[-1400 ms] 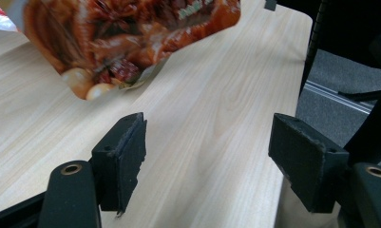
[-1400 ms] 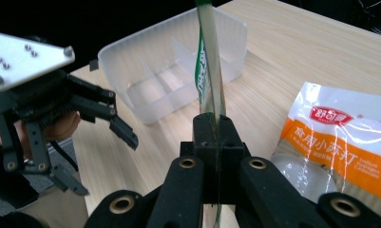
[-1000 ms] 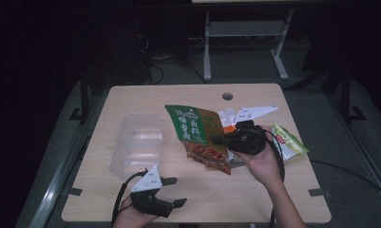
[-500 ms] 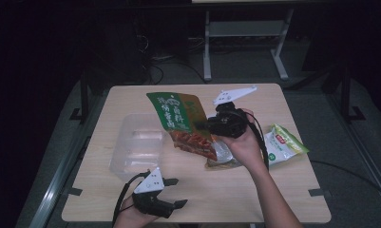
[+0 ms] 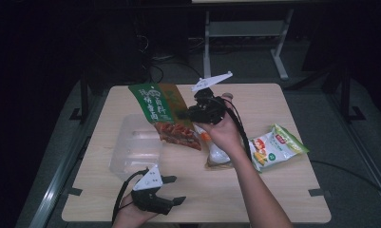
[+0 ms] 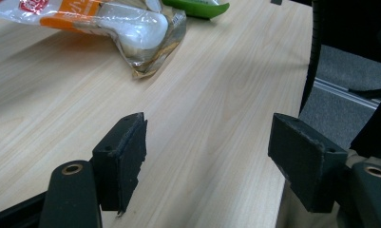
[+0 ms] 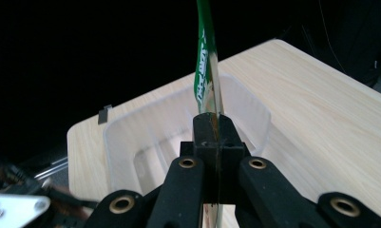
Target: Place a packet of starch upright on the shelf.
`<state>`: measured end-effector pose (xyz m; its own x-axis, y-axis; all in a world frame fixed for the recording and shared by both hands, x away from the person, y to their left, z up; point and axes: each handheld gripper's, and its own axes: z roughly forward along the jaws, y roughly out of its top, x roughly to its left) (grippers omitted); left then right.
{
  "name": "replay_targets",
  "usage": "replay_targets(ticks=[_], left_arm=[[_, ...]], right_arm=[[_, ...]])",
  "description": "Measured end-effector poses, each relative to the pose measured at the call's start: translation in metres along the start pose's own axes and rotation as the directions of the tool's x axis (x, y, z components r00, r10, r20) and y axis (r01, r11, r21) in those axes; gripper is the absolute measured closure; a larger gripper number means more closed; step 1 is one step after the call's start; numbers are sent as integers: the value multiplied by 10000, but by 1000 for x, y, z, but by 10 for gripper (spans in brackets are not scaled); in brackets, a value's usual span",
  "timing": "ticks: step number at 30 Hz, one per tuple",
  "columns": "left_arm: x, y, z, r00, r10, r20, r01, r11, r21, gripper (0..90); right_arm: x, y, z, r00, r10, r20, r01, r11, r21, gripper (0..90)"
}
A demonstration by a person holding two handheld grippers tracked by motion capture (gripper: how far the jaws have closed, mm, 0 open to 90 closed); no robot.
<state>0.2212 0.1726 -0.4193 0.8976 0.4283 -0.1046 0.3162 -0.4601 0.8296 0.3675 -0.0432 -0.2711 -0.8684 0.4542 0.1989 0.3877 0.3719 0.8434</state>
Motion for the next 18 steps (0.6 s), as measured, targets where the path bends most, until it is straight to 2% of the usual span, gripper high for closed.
replay_targets(ticks=[6,18], left_arm=[[-1,0,1,10000,-15,14,15,10000,23,284],[0,-2,0,10000,-77,-25,77,10000,46,284]], right_arm=[[-1,14,19,9999,-70,-119,70,10000,5,900],[-4,29,33,9997,-221,-145,222,9997,82,900]])
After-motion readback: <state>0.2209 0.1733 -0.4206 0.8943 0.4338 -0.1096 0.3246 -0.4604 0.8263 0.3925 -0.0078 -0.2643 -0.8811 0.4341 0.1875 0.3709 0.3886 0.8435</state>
